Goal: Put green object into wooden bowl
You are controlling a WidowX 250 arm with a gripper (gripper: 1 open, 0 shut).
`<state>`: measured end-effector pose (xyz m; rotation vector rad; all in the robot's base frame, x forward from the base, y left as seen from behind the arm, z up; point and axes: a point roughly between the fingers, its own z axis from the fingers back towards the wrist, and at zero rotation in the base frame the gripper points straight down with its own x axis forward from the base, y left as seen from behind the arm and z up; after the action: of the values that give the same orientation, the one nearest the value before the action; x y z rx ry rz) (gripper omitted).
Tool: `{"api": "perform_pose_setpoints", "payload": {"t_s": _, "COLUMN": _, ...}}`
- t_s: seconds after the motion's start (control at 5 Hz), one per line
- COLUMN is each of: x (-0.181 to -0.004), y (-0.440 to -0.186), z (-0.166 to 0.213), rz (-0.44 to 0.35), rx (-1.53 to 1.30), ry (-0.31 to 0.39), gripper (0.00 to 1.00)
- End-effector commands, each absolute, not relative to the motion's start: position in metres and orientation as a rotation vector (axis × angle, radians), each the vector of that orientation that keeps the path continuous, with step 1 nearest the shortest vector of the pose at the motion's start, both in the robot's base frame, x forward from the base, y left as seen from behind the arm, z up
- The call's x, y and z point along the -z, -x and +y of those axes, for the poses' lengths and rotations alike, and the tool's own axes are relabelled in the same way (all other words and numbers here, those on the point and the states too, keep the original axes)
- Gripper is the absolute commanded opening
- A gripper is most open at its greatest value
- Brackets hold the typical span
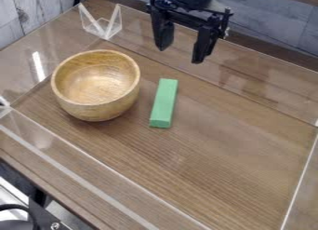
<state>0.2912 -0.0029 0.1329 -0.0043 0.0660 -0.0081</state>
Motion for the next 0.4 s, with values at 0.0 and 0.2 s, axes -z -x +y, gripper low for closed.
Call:
{"api": "perform_pose_setpoints", "payload": {"t_s": 0.0, "x": -0.127, "y": -0.283, "z": 0.007, "rz": 0.069, "rx": -0.080, "ry": 0.009, "gripper": 1.00}}
{"api": "perform_pose_setpoints", "payload": {"t_s": 0.2, "x": -0.115, "y": -0.271, "z": 0.018, "rz": 0.062, "rx": -0.169, "ry": 0.011, "gripper": 1.00}}
